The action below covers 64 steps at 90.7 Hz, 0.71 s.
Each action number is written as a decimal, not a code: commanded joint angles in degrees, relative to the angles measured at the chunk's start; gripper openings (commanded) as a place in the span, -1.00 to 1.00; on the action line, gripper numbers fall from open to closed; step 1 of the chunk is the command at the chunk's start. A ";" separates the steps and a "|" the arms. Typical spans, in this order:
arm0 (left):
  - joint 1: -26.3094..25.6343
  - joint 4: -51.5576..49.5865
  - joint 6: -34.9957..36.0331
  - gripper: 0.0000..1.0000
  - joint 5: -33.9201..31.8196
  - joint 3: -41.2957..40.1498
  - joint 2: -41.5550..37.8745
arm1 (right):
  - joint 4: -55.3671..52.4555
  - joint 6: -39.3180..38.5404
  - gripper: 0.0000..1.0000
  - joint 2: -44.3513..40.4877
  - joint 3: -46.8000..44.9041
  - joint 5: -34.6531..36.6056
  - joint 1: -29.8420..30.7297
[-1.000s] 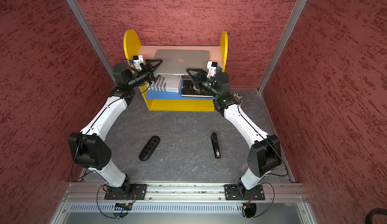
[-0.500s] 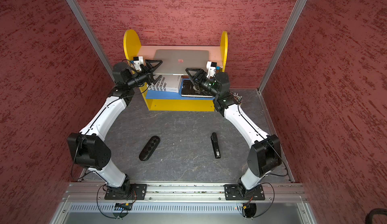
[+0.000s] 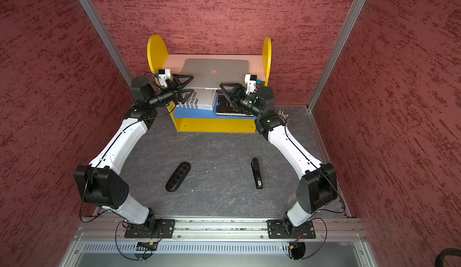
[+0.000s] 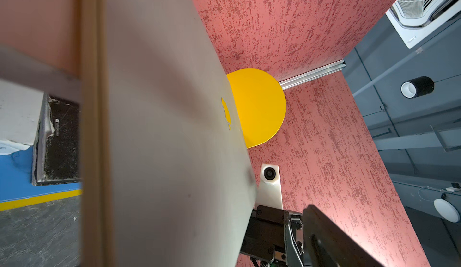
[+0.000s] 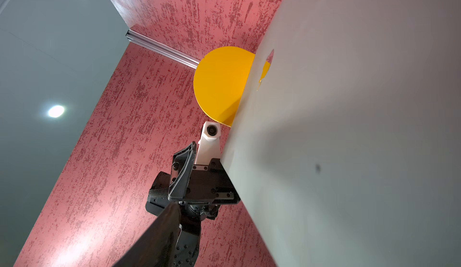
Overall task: Close the laptop lid and set it aside
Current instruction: Place the laptop on the shelf.
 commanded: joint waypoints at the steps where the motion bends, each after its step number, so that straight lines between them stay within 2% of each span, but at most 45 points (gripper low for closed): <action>1: 0.10 -0.28 1.63 0.88 0.97 -1.22 -1.82 | -0.25 -1.05 0.39 -2.33 -1.10 -1.01 -0.49; 32: 0.83 -0.01 2.54 0.82 3.40 -3.70 -4.20 | -0.02 -1.29 0.33 -4.66 -3.77 -2.05 -1.17; 45: 0.90 -0.85 3.84 0.74 4.42 -4.33 -5.48 | -0.48 -1.28 0.14 -4.45 -3.92 -3.25 -1.14; 64: 0.84 -3.08 6.31 0.56 5.09 -5.22 -6.92 | -0.76 -1.05 -0.03 -3.76 -3.89 -5.13 -1.19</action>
